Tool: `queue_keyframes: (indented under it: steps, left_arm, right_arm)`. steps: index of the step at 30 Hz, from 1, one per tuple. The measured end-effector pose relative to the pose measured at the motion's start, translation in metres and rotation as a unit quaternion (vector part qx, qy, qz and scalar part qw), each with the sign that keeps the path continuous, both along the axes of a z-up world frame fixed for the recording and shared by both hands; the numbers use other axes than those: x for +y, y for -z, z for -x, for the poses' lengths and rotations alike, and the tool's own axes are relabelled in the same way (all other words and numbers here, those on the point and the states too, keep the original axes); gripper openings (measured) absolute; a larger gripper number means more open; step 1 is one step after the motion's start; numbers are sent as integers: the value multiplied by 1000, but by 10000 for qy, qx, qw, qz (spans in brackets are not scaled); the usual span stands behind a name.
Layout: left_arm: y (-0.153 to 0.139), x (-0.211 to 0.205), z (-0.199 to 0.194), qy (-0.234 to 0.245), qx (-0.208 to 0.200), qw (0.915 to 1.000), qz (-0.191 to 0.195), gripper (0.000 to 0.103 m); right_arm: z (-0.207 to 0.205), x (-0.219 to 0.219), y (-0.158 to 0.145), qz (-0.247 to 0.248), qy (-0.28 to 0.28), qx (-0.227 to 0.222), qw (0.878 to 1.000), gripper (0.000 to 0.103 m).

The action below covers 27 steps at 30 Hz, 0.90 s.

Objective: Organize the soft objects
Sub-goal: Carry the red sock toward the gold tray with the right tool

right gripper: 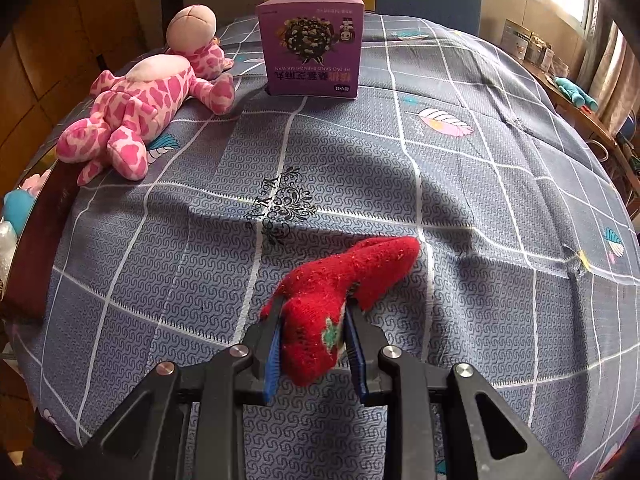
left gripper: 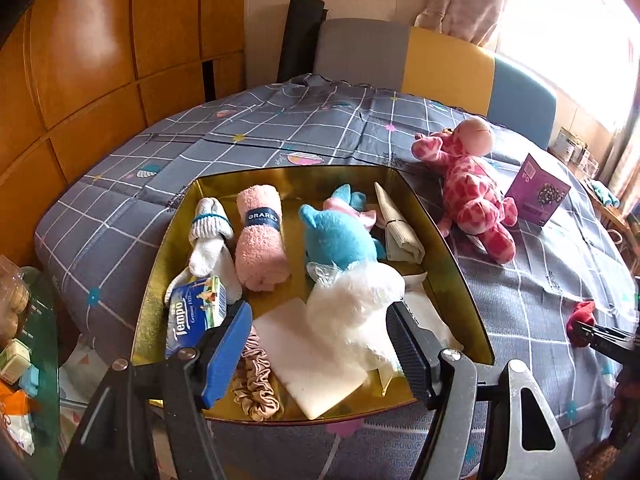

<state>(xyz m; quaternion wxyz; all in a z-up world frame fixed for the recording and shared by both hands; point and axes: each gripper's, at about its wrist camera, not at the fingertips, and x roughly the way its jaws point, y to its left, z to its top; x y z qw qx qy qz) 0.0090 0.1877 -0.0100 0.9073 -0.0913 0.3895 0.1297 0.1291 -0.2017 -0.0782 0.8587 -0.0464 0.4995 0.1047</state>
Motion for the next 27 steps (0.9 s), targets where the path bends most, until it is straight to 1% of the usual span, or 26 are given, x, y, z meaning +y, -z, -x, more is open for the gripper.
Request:
queue_keyframes:
  steps: [12, 15, 22, 27]
  left_arm:
    - [0, -2, -1, 30, -5, 10000, -5, 70]
    - [-2, -2, -1, 15, -27, 10000, -20, 70]
    - [-5, 4, 4, -39, -75, 10000, 0, 70]
    - [-4, 12, 9, -134, -68, 9999, 43, 71]
  right_arm:
    - [1, 3, -2, 139, -26, -81, 9999, 27]
    - [1, 3, -1, 128, 38, -65, 9999, 27]
    - [0, 6, -2, 222, 134, -37, 9997, 26]
    - [2, 13, -5, 160, 103, 0, 9998, 26]
